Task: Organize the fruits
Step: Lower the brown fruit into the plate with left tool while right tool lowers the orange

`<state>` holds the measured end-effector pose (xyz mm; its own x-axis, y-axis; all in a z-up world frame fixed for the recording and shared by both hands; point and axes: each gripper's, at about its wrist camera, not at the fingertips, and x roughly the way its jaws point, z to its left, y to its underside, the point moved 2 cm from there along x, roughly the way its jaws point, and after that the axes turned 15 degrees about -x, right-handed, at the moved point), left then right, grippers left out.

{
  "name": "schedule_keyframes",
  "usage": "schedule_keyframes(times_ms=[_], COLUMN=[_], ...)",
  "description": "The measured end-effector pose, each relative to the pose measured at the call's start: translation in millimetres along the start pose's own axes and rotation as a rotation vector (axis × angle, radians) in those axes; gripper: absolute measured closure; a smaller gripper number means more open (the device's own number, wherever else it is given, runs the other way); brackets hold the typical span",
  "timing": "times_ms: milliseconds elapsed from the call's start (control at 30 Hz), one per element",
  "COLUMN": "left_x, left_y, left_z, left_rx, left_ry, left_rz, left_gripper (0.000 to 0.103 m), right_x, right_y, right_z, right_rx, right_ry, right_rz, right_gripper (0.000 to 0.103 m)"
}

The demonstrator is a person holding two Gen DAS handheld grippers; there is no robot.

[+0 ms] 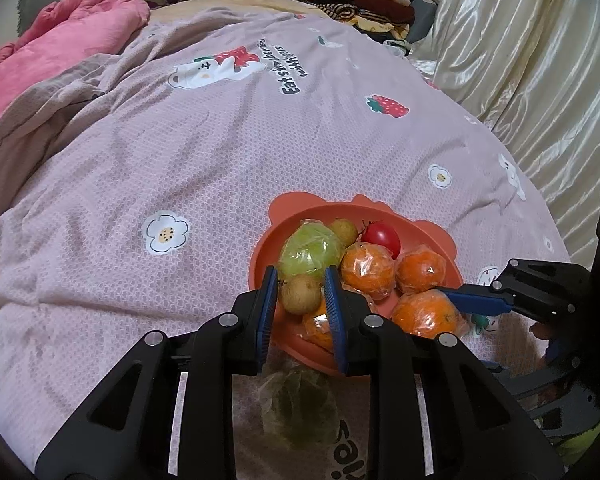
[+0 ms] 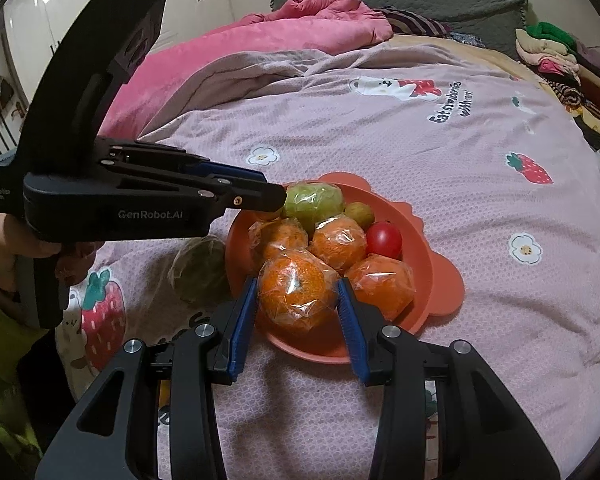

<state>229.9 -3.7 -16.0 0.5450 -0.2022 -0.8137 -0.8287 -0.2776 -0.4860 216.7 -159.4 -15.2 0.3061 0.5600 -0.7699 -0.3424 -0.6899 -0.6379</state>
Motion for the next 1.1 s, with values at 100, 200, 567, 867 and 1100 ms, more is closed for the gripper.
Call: schedule_keyframes(times_ms=[100,200,567,867,1100], left_x=[-1.0,-1.1,-3.7,-3.6,-5.7], left_y=[0.1,0.6,2.0,2.4,3.5], left_z=[0.3,0.3,1.4,3.0,4.1], left_rx=[-0.002,-0.003,-0.008,-0.015,-0.021], left_ry=[0.001,0.000,0.002,0.005,0.006], left_rz=[-0.001,-0.003,-0.009,-0.012,-0.015], left_gripper=[0.086,0.086,0.086,0.086,0.086], right_x=[1.8,2.8,5.1,6.2,5.0], right_y=[-0.5,-1.0,-0.4,-0.9,-0.8], right_z=[0.7,0.4,0.3,1.5,0.2], right_rx=[-0.001,0.000,0.007,0.004,0.013], right_ry=[-0.002,-0.001,0.002,0.000,0.001], right_rz=[0.006,0.014,0.028,0.036,0.030], right_gripper=[0.064,0.064,0.064,0.063,0.062])
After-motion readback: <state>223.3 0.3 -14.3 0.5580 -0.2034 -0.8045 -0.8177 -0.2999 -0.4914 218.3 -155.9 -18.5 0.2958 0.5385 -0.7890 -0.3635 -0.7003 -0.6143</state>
